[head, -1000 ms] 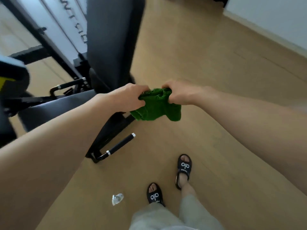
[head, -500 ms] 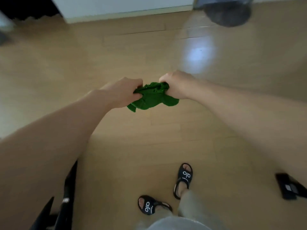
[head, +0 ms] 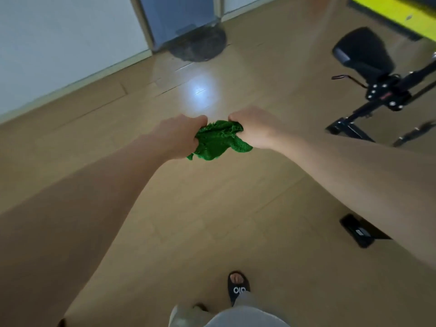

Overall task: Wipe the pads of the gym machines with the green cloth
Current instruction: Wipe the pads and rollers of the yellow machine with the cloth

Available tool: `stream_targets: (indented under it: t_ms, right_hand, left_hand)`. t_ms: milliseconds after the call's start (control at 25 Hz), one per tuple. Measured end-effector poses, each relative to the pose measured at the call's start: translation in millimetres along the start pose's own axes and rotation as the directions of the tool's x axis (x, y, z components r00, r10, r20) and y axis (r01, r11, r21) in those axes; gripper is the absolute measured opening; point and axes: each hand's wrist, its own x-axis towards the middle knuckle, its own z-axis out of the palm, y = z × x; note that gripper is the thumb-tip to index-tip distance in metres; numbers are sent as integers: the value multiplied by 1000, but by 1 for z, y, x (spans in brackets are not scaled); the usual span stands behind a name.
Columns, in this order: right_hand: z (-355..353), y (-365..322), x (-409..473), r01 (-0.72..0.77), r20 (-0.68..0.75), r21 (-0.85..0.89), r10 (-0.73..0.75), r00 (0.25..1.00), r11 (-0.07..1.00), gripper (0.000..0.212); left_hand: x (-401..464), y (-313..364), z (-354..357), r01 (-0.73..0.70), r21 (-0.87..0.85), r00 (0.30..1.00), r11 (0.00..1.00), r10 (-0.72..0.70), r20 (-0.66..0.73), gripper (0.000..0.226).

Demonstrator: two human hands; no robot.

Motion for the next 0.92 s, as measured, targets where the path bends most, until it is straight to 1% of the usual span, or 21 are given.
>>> stream_targets:
  t_ms: [80, 160, 320, 400, 480, 520, 600, 680, 720, 800, 840, 920]
  right_hand:
    - [-16, 41, 10, -38, -44, 28, 40, 998, 999, 19]
    - [-32, 84, 22, -112, -102, 53, 117, 988, 992, 23]
    - [-67, 164, 41, -260, -159, 63, 267, 950, 964, 32]
    - [-87, 202, 46, -344, -174, 100, 357, 918, 934, 36]
    - [-108, 242, 50, -443, -182, 122, 458, 870, 888, 38]
    - [-117, 262, 50, -483, -189, 136, 501, 845, 865, 36]
    - [-136, 303, 49, -540, -206, 198, 573, 793, 818, 25]
    - [-156, 343, 49, -561, -218, 301, 628, 747, 772, 12]
    - [-170, 369, 50, -567, -233, 366, 663, 712, 738, 10]
    - [-191, 411, 52, -539, -249, 516, 719, 649, 666, 12]
    - [-201, 431, 54, -497, -240, 617, 748, 619, 610, 11]
    - [-223, 481, 63, -354, -184, 828, 807, 562, 435, 10]
  left_hand:
    - [52, 18, -12, -64, 26, 998, 998, 64, -15, 36]
    - [108, 36, -26, -127, 61, 991, 990, 129, -29, 36]
    - [222, 80, -53, -292, 98, 955, 951, 296, -33, 31]
    - [277, 107, -66, -383, 97, 922, 919, 387, -24, 27]
    - [334, 141, -81, -484, 101, 874, 869, 486, 3, 24]
    - [359, 159, -89, -535, 106, 844, 838, 536, 14, 22]
    - [406, 200, -108, -629, 97, 776, 771, 631, 19, 18]
    - [446, 238, -126, -701, 66, 712, 710, 703, 1, 16]
    - [472, 261, -135, -737, 47, 674, 674, 738, -21, 17]
    - [517, 295, -146, -784, 24, 618, 620, 784, -64, 23]
    - [539, 311, -151, -797, 22, 601, 604, 796, -71, 25]
    - [587, 342, -162, -795, 63, 599, 603, 797, -76, 25]
